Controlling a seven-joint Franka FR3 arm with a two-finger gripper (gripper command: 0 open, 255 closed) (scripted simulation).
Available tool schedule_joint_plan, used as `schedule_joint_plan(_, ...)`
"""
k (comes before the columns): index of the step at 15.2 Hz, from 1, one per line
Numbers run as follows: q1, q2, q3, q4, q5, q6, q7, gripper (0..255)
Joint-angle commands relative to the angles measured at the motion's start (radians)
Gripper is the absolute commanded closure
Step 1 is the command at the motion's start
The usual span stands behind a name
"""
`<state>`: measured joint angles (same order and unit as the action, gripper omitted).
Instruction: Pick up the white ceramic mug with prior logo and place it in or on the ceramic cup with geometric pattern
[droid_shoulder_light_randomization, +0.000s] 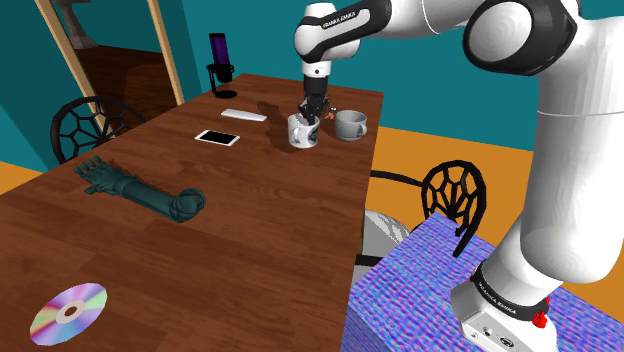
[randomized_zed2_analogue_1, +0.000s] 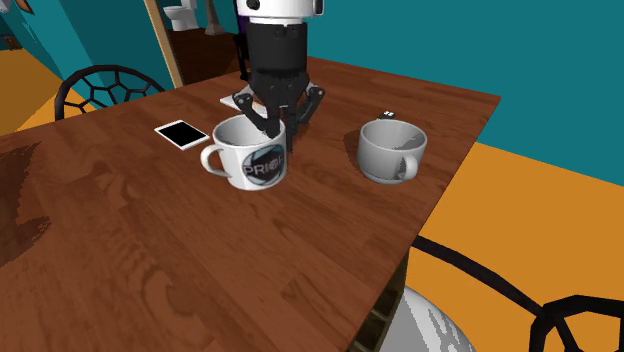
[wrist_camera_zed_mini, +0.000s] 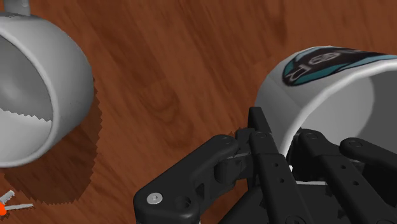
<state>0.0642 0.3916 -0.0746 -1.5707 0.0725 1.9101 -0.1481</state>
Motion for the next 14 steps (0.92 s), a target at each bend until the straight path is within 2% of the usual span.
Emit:
schedule_joint_plan(1,0.000,-0.007,0.000,0.020,-0.001,-0.028,0.001,255)
schedule_joint_plan(14,-0.003,-0.025,-0.002,0.170,-0.005,-0.194,0.009,255)
